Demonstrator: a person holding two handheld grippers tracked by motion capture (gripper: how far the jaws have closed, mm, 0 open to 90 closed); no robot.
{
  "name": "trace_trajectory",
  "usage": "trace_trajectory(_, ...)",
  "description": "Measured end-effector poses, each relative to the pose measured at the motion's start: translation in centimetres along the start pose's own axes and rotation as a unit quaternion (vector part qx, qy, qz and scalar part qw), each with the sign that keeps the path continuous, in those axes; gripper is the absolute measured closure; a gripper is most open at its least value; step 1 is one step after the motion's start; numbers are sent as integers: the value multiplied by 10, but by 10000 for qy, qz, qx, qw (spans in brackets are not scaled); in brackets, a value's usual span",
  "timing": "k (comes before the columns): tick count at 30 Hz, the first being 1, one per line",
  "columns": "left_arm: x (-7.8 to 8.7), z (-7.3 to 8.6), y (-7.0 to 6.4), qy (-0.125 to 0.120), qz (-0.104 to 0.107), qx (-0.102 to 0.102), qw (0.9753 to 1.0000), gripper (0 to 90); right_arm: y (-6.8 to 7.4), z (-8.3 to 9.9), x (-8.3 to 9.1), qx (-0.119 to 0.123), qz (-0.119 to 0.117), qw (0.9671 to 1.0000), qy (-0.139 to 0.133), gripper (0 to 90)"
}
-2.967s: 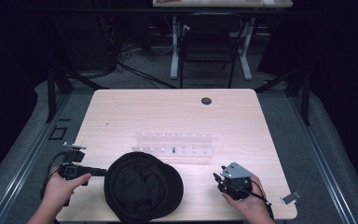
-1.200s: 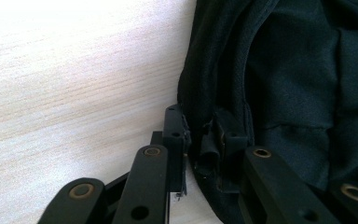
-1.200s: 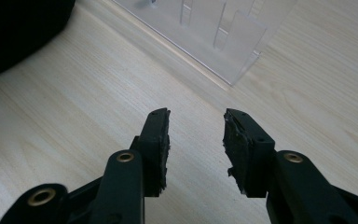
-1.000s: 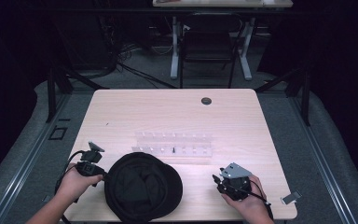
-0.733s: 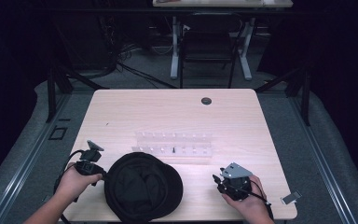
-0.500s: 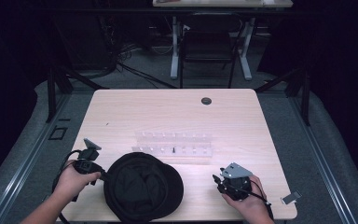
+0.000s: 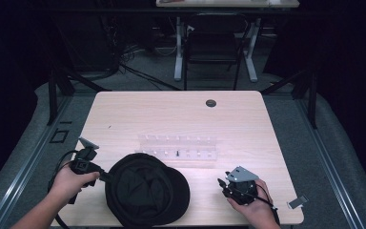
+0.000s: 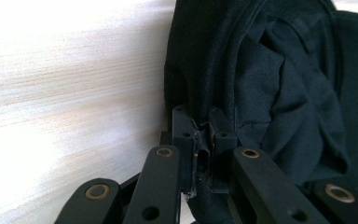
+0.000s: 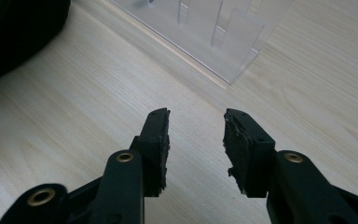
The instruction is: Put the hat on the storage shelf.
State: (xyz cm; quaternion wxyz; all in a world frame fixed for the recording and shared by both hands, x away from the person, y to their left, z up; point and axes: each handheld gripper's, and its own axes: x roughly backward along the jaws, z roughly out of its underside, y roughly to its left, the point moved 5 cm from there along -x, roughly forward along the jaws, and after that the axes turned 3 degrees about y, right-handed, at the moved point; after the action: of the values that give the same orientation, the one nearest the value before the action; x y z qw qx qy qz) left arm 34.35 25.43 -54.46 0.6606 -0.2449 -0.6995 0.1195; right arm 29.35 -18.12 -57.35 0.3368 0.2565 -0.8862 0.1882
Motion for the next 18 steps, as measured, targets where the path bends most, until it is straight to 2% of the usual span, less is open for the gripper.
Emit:
trace_trajectory(6,10,1,-7,-58,129,-45,9999,848,0,0,0,-2,0,10000,-4,602)
trace_trajectory(14,22,2,-11,-74,66,-10,10000,849,0,0,0,7,2,10000,14,602)
trace_trajectory(15,24,2,-12,-57,90,43,9999,849,0,0,0,7,5,10000,15,602)
trace_trajectory(17,26,3,-12,-24,123,19,9999,849,0,0,0,-5,0,10000,2,602)
trace_trajectory(18,29,3,-14,-58,223,37,9997,849,0,0,0,5,3,10000,26,602)
